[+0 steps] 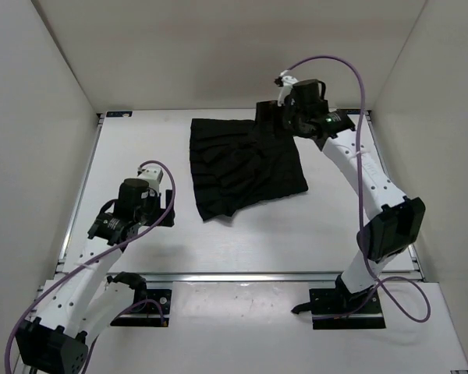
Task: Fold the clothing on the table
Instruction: Move the skirt to the center of the board
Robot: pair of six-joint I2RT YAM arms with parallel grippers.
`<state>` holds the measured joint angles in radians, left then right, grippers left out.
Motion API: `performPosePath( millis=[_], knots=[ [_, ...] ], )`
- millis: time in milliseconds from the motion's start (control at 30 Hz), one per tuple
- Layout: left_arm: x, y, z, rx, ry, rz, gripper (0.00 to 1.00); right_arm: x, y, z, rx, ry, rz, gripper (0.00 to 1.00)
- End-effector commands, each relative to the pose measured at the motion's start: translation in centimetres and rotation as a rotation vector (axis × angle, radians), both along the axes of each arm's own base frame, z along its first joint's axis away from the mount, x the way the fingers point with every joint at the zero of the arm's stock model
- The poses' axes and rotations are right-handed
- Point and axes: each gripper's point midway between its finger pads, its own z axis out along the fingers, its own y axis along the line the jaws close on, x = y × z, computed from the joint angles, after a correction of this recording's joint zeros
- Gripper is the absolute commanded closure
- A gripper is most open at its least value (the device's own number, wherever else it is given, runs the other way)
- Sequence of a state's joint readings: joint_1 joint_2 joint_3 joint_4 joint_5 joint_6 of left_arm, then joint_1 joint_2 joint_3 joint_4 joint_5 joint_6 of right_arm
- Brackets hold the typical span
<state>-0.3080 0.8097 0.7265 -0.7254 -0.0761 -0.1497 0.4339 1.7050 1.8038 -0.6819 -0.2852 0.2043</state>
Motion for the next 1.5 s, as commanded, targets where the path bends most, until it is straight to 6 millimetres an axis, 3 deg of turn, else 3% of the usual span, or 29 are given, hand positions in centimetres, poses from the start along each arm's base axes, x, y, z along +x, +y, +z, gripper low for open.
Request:
performPosePath(
  millis=[0, 33, 100, 233, 333, 633, 800, 867, 967, 1000, 1033, 1067, 1100, 1133, 1167, 1233, 1300, 1333, 1400, 1433, 1467],
  knots=[
    [0.2, -0.2, 0.0, 0.005, -0.008, -0.001, 0.03, 1.8, -5.1, -1.1, -0.013, -0.008, -0.189, 0.01],
    [0.2, -0.1, 0.2, 0.003, -0.015, 0.005, 0.01, 2.0, -6.1, -2.5, -0.024, 0.019, -0.207, 0.01],
    [0.0, 0.4, 0.7, -0.006, -0.054, 0.023, 0.01, 2.6, -9.1, -7.9, -0.068, 0.140, -0.280, 0.01],
    [-0.2, -0.3, 2.2, -0.036, -0.123, -0.005, 0.01, 2.2, -12.3, -14.5, -0.136, 0.271, -0.350, 0.01],
    [-0.1, -0.2, 2.4, -0.035, -0.133, -0.005, 0.01, 2.6, -13.8, -17.6, -0.151, 0.309, -0.379, 0.01],
    [-0.1, -0.9, 1.9, -0.030, -0.109, -0.028, 0.01, 0.4, -14.0, -24.7, -0.252, 0.451, -0.368, 0.01],
    [-0.1, 0.0, 2.5, -0.036, -0.157, 0.017, 0.01, 0.1, -12.9, -25.4, -0.258, 0.453, -0.343, 0.05],
    [-0.1, -0.3, 2.7, -0.042, -0.158, 0.004, 0.02, 0.2, -12.6, -25.4, -0.251, 0.447, -0.334, 0.00],
    [-0.2, -0.5, 2.4, -0.040, -0.145, -0.007, 0.02, 0.3, -12.5, -25.8, -0.229, 0.455, -0.312, 0.02],
    [-0.1, -0.6, 2.3, -0.043, -0.143, -0.009, 0.01, 0.1, -12.2, -26.1, -0.217, 0.467, -0.301, 0.10],
    [-0.2, -0.5, 2.2, -0.033, -0.142, -0.014, 0.01, 0.0, -12.6, -26.5, -0.207, 0.480, -0.304, 0.28],
    [-0.1, -0.4, 2.5, -0.043, -0.152, -0.003, 0.01, -0.3, -12.4, -27.1, -0.186, 0.510, -0.295, 0.53],
    [0.0, -0.4, 2.4, -0.040, -0.152, -0.005, 0.01, -0.3, -11.9, -26.7, -0.171, 0.502, -0.289, 0.59],
    [0.0, -0.3, 2.4, -0.041, -0.154, 0.000, 0.01, -0.5, -12.2, -27.2, -0.173, 0.513, -0.298, 0.73],
    [0.0, -0.4, 2.5, -0.042, -0.157, -0.001, 0.01, -0.9, -12.0, -27.3, -0.179, 0.525, -0.298, 1.00],
    [-0.1, -0.5, 2.6, -0.045, -0.165, -0.006, 0.01, -1.5, -11.6, -27.3, -0.189, 0.541, -0.292, 1.00],
    [0.0, -0.3, 2.6, -0.049, -0.168, 0.002, 0.05, -3.6, -9.4, -27.8, -0.197, 0.583, -0.241, 0.99],
    [0.1, 0.1, 2.6, -0.043, -0.168, 0.016, 0.10, -3.9, -8.1, -26.8, -0.173, 0.565, -0.220, 1.00],
    [0.4, 0.6, 2.8, -0.041, -0.182, 0.044, 0.14, -7.2, -2.8, -26.2, -0.139, 0.576, -0.123, 1.00],
    [0.3, 0.9, 2.7, -0.040, -0.181, 0.056, 0.17, -7.8, -0.5, -25.2, -0.077, 0.564, -0.075, 1.00],
    [0.4, 1.1, 2.8, -0.042, -0.190, 0.071, 0.17, -10.0, 2.6, -24.8, -0.058, 0.570, 0.009, 1.00]
  ],
)
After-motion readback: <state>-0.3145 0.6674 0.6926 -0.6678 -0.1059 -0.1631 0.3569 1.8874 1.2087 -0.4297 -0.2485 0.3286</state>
